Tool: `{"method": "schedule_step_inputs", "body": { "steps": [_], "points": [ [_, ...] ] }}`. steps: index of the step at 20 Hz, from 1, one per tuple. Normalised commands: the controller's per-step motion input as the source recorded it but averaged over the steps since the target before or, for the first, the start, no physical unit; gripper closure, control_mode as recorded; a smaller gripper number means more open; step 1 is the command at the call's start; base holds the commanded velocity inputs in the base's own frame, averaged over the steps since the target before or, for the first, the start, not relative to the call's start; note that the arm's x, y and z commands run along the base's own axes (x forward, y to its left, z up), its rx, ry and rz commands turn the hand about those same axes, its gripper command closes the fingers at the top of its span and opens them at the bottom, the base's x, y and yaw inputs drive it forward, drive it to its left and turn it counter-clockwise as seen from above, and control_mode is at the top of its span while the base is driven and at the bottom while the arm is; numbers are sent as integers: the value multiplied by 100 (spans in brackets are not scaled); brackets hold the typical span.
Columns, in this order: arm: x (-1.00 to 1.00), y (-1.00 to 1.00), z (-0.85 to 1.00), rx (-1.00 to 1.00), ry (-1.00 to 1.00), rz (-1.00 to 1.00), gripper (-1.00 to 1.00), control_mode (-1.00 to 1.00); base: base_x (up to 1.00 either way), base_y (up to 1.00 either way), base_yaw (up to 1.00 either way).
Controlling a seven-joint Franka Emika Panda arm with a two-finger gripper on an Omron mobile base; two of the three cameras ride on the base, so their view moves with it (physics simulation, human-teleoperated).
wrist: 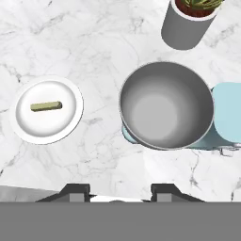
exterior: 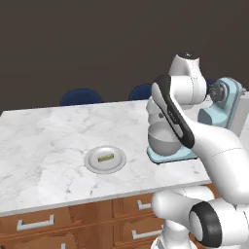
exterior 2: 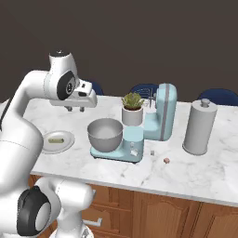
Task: Add butter and sugar cubes to the stand mixer bowl and then turn on the stand mixer to begin making frosting.
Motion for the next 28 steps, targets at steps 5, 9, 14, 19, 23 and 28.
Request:
{"method": "schedule_step_inputs", "body": {
  "steps": [5, 9, 14, 19, 23, 28],
  "points": [
    [0, 0, 0, 0, 0, 0, -100, 100, 18, 15, -5],
    [0, 0, 0, 0, 0, 0, -100, 100, 33, 45, -7],
    [0, 0, 0, 0, 0, 0, -100, 100, 32, 41, -2],
    [0, 0, 0, 0, 0, 0, -100, 100, 40, 16, 0],
    [0, 0, 0, 0, 0, 0, -100, 100, 48, 36, 0],
    [0, 0, 0, 0, 0, 0, -100, 100, 66, 36, 0]
  ]
}}
